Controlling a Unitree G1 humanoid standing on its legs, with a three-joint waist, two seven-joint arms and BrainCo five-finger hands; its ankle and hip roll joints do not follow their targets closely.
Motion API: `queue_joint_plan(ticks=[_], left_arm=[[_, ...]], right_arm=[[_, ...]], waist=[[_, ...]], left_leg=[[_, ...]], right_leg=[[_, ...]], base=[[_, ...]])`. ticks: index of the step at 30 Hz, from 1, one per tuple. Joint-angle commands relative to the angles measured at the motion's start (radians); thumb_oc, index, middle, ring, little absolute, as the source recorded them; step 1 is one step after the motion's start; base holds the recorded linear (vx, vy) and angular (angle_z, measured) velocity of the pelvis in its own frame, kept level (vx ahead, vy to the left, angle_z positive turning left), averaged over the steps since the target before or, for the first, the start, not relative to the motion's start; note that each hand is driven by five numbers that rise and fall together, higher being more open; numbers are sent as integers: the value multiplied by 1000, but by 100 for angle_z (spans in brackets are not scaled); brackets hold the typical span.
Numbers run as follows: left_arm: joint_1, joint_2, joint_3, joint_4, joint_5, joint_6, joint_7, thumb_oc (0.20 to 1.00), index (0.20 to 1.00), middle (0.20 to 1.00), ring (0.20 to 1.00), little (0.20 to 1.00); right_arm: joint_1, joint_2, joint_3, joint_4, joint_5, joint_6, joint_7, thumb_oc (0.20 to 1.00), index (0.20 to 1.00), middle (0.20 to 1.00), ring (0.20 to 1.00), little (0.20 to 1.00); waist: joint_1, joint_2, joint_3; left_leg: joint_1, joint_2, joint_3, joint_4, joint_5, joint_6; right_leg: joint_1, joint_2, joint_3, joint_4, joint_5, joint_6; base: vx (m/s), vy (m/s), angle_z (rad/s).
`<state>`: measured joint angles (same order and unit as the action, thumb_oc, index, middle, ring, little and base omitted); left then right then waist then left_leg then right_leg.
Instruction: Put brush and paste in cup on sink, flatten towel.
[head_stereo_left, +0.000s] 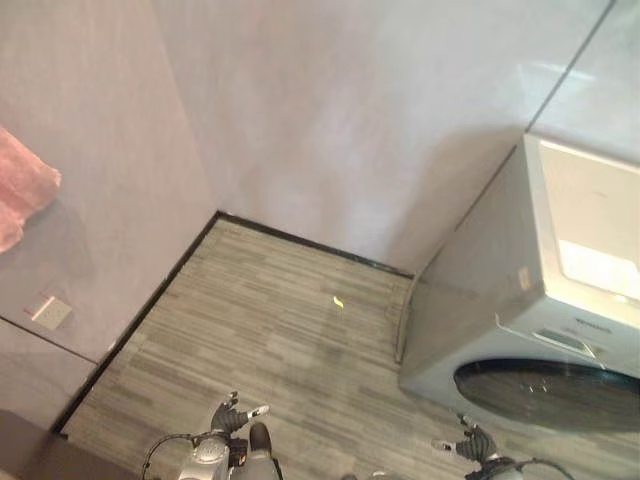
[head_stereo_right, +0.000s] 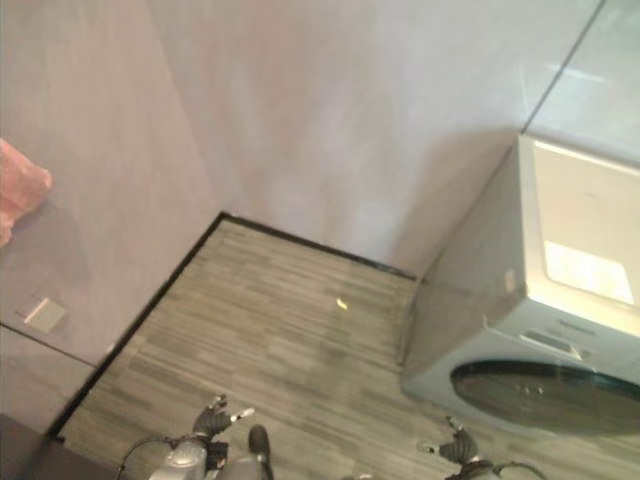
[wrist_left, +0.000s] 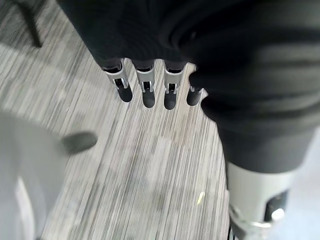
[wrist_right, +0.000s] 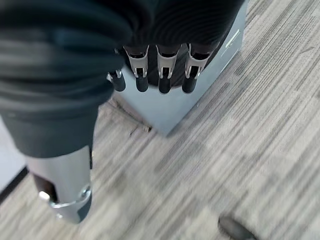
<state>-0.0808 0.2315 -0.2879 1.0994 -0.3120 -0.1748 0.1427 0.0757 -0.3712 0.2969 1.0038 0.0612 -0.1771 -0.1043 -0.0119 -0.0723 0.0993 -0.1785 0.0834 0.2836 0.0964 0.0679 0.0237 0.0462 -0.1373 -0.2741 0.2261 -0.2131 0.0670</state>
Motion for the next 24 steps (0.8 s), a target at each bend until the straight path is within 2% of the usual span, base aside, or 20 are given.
queue_joint_plan(ticks=[1,4,6,7,8,11,15,16,18,19,20,22,23,24], left_arm=[[-24,36,19,-54,8,-52,-2,1000,1000,1000,1000,1000],[-8,47,19,-79,12,-57,-3,1000,1000,1000,1000,1000],[-1,50,20,-88,13,-56,-4,1000,1000,1000,1000,1000],[10,53,24,-98,14,-58,-6,1000,1000,1000,1000,1000],[10,53,24,-98,14,-58,-6,1000,1000,1000,1000,1000],[41,65,13,-123,37,-60,-16,1000,1000,1000,1000,1000],[63,73,10,-152,40,-60,-24,1000,1000,1000,1000,1000],[63,73,11,-152,40,-60,-24,1000,1000,1000,1000,1000],[72,82,4,-183,42,-56,-28,1000,1000,1000,1000,1000],[58,88,-9,-179,76,-55,-32,1000,1000,1000,1000,1000],[51,86,-12,-164,89,-57,-29,1000,1000,1000,1000,1000],[45,85,-9,-151,85,-60,-21,1000,1000,1000,1000,1000],[40,83,-11,-146,81,-62,-19,1000,1000,1000,1000,1000],[31,84,-13,-140,79,-63,-17,1000,1000,1000,1000,1000]], right_arm=[[4,-25,-7,-74,-40,-14,5,1000,1000,1000,1000,1000],[17,-29,-13,-126,-35,-16,20,1000,1000,1000,1000,1000],[23,-28,-19,-134,-29,-17,24,1000,1000,1000,1000,1000],[26,-27,-25,-139,-19,-18,31,1000,1000,1000,1000,1000],[26,-27,-25,-139,-19,-18,31,1000,1000,1000,1000,1000],[24,-32,-21,-171,-27,-23,39,1000,1000,1000,1000,1000],[11,-33,-7,-194,-33,-24,42,1000,1000,1000,1000,1000],[11,-33,-7,-194,-33,-24,42,1000,1000,1000,1000,1000],[5,-35,5,-218,-24,-29,44,1000,1000,1000,1000,1000],[15,-41,17,-263,-17,-35,53,1000,1000,1000,1000,1000],[21,-43,23,-277,-20,-41,59,1000,1000,1000,1000,1000],[24,-43,28,-293,-15,-49,58,1000,1000,1000,1000,1000],[23,-48,34,-303,-17,-51,57,1000,1000,1000,1000,1000],[18,-51,42,-307,-15,-54,57,1000,1000,1000,1000,1000]], waist=[[29,-25,5],[32,-36,-5],[33,-37,-12],[37,-43,-18],[37,-43,-19],[48,-43,-28],[59,-27,-24],[59,-26,-27],[54,-11,-5],[12,19,20],[2,27,31],[5,20,51],[-2,15,67],[-12,10,89]], left_leg=[[-68,13,-6,120,-40,-54],[-58,-21,-2,135,-66,-36],[-56,-30,-2,132,-68,-32],[-49,-48,-4,131,-73,-22],[-50,-48,-3,131,-73,-22],[-20,-102,-26,120,-98,9],[27,-139,-57,88,-113,42],[25,-139,-57,86,-111,42],[39,-149,-90,89,-116,55],[83,-155,-162,71,-114,58],[105,-153,-176,69,-113,56],[124,-163,-182,79,-131,53],[127,-169,-203,89,-143,51],[134,-178,-225,108,-155,46]], right_leg=[[64,-69,79,-100,245,94],[68,-99,80,-89,317,117],[62,-105,83,-83,340,122],[59,-119,85,-71,389,131],[58,-119,85,-71,389,131],[56,-157,87,-11,492,146],[9,-195,85,113,562,135],[7,-194,85,112,564,135],[-30,-167,122,204,541,115],[-167,-15,237,298,364,57],[-225,15,224,306,283,35],[-258,-17,154,241,277,33],[-281,-18,159,219,283,41],[-311,-5,192,192,289,50]], base=[[110,163,19],[126,177,13],[105,146,10],[106,156,8],[146,211,10],[151,220,32],[119,223,23],[64,152,28],[112,180,36],[199,196,44],[220,155,75],[97,17,105],[55,-63,82],[125,-134,53]])
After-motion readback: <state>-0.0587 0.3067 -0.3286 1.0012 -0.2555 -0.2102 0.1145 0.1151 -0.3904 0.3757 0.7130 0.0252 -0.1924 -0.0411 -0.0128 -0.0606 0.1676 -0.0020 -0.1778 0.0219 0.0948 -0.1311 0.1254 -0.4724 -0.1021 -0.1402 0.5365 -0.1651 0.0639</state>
